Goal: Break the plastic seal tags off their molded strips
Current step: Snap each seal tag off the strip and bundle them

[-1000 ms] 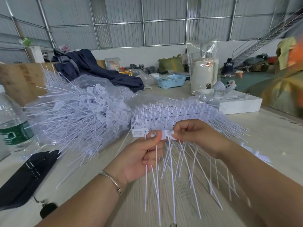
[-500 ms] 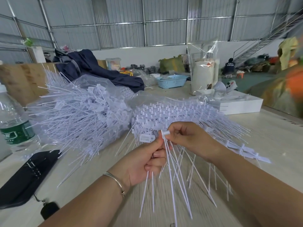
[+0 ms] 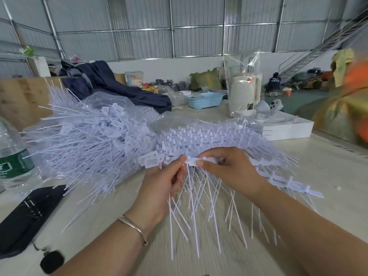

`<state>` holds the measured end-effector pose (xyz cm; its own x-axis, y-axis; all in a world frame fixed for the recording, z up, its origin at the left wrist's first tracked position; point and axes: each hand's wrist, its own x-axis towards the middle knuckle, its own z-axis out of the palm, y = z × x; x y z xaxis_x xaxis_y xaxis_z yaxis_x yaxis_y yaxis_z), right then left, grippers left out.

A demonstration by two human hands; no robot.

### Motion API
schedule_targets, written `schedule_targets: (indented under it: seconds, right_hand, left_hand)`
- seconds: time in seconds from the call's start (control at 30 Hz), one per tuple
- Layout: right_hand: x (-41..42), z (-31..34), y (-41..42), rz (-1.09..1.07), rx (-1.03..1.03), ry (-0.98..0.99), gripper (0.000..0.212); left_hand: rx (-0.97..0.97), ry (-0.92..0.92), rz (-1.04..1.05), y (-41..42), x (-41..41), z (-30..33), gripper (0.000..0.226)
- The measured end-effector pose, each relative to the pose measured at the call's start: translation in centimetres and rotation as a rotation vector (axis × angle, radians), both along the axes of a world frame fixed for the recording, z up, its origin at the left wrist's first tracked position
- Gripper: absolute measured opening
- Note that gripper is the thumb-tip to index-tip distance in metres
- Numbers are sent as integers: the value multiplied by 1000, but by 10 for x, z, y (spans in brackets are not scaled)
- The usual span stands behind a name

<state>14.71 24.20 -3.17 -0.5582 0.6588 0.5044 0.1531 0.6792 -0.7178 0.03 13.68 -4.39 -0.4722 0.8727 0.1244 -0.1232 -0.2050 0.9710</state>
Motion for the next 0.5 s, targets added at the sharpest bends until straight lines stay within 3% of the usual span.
schedule_targets:
  seconds: [0.3, 0.5]
  right_hand:
    - [7, 11, 1, 167, -218, 193, 15]
    - [10, 15, 4, 213, -255, 184, 14]
  left_hand:
    - [16, 33, -68, -1, -5, 0, 18]
    - [8, 49, -166, -2, -11, 4, 15]
